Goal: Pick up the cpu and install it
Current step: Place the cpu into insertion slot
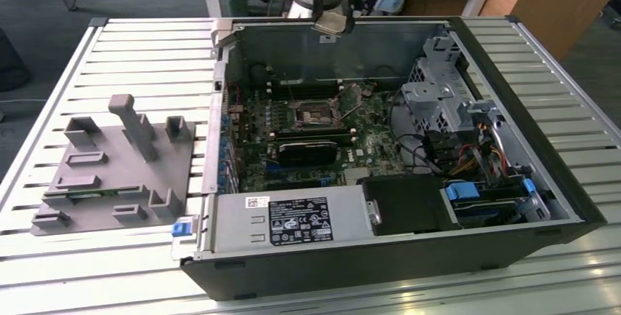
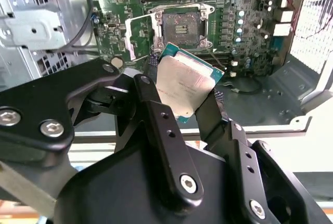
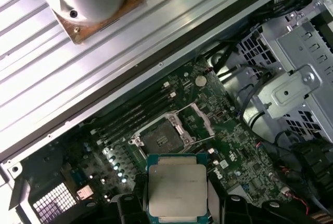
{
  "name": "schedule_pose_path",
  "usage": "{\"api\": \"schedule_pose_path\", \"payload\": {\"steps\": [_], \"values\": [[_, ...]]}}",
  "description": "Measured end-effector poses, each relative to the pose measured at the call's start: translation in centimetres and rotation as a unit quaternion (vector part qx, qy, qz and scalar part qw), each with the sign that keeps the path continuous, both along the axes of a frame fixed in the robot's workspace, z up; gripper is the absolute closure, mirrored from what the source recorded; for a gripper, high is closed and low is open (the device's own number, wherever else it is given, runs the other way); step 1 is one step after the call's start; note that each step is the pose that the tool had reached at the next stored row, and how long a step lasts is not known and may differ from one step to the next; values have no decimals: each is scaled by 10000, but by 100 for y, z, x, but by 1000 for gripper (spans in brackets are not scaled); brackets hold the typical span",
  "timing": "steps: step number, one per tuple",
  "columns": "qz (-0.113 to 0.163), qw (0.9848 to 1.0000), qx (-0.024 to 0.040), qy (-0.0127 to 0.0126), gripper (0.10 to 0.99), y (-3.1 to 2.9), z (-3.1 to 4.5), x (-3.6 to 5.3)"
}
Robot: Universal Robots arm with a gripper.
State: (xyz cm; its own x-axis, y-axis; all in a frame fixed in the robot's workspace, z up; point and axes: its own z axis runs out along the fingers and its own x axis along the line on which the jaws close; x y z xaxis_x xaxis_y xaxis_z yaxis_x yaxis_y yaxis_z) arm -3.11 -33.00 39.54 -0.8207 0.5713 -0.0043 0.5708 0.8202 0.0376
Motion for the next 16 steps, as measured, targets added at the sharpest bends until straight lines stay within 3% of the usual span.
{"api": "schedule_pose_path", "payload": {"steps": [5,9,12,16], "values": [[-396,9992,0,0,545,2,-9,0],[-717,9974,0,0,545,3,-18,0],[-978,9952,0,0,545,3,-26,0],[-1343,9909,0,0,545,3,-37,0]]}}
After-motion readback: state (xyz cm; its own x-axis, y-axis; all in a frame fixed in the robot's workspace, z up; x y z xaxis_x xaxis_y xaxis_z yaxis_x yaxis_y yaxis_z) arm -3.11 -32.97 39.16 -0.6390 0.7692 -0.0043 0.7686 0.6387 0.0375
